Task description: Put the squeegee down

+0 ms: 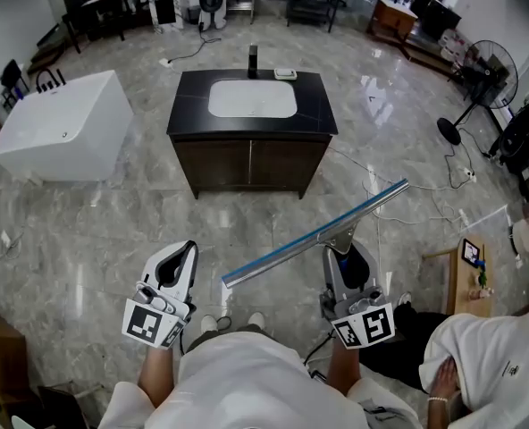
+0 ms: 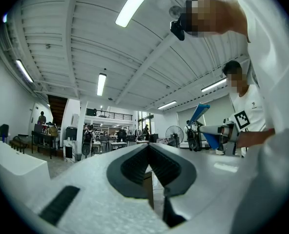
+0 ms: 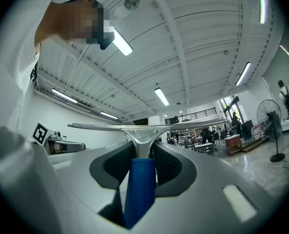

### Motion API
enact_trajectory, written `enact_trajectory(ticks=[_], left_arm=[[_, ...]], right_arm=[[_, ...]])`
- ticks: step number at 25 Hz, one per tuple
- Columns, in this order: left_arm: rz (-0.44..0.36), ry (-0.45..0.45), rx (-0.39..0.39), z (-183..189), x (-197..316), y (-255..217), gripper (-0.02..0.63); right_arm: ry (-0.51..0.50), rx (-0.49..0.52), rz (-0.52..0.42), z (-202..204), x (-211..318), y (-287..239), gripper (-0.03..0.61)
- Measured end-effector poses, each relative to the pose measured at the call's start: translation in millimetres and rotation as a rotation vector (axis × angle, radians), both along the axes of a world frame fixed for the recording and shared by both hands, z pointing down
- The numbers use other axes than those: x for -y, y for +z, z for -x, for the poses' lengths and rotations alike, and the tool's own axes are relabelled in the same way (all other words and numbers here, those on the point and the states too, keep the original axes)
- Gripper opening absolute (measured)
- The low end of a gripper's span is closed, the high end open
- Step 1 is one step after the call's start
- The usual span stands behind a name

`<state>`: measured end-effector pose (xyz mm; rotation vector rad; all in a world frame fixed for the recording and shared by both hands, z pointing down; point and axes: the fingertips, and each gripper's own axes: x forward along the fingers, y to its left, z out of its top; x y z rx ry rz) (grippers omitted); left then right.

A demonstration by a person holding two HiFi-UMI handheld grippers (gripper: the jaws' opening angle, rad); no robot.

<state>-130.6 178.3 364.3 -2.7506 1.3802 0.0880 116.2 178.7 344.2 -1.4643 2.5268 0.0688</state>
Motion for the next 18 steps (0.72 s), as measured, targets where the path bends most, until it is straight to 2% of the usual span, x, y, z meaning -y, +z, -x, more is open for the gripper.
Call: enact_trajectory(ticks=[7,18], left_arm=[[0.010,-0.005,-0.006,-28.6,14.5,5.2,-0.003],[-0.003,0.038,0.015,-47.6,77.7,9.4,-0.005]], right_arm=[[0.012,0.009,-0.009,-37.5,13.3,1.7,0.137],[0.050,0.056,-0.011,-55.4,60.8,16.4,0.138]])
